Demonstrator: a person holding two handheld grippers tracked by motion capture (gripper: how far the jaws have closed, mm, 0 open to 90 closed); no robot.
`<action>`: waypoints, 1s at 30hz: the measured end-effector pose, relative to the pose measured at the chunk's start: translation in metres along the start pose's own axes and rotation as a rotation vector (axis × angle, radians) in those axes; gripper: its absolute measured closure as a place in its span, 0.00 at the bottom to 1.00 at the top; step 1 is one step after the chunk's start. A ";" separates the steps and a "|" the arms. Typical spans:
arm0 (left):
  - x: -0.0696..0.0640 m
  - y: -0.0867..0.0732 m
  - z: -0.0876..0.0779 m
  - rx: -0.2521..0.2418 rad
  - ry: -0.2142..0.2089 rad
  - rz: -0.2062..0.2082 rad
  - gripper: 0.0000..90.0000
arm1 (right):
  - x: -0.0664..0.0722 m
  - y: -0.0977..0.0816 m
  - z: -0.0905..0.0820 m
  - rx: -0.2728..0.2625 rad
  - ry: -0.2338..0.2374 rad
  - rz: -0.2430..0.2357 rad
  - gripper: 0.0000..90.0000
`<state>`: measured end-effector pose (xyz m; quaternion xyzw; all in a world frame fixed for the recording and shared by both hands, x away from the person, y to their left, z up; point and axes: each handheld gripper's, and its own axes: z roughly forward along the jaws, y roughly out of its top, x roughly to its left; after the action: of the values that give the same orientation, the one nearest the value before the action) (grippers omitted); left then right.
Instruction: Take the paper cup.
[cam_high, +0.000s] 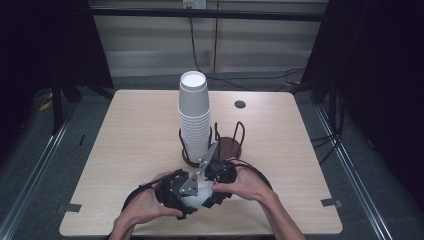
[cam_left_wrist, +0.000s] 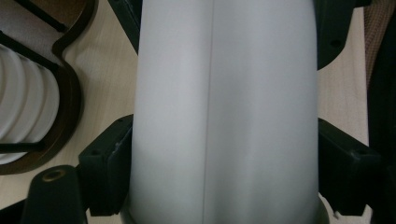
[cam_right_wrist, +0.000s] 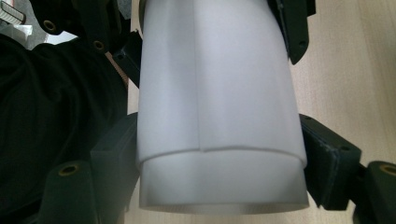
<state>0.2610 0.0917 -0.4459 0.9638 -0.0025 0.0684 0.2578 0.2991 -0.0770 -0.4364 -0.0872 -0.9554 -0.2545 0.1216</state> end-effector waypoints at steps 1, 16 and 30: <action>0.000 0.000 0.000 0.000 0.000 0.000 0.19 | 0.000 0.000 0.000 0.000 0.000 0.000 0.26; 0.004 -0.004 -0.010 -0.116 -0.008 -0.038 0.16 | 0.002 0.001 -0.005 -0.004 -0.007 0.002 0.26; 0.004 -0.008 -0.015 -0.164 -0.011 -0.041 0.16 | 0.003 0.002 -0.005 -0.017 -0.012 0.004 0.26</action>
<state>0.2629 0.1063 -0.4370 0.9396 0.0103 0.0574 0.3372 0.2974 -0.0776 -0.4300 -0.0916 -0.9538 -0.2617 0.1156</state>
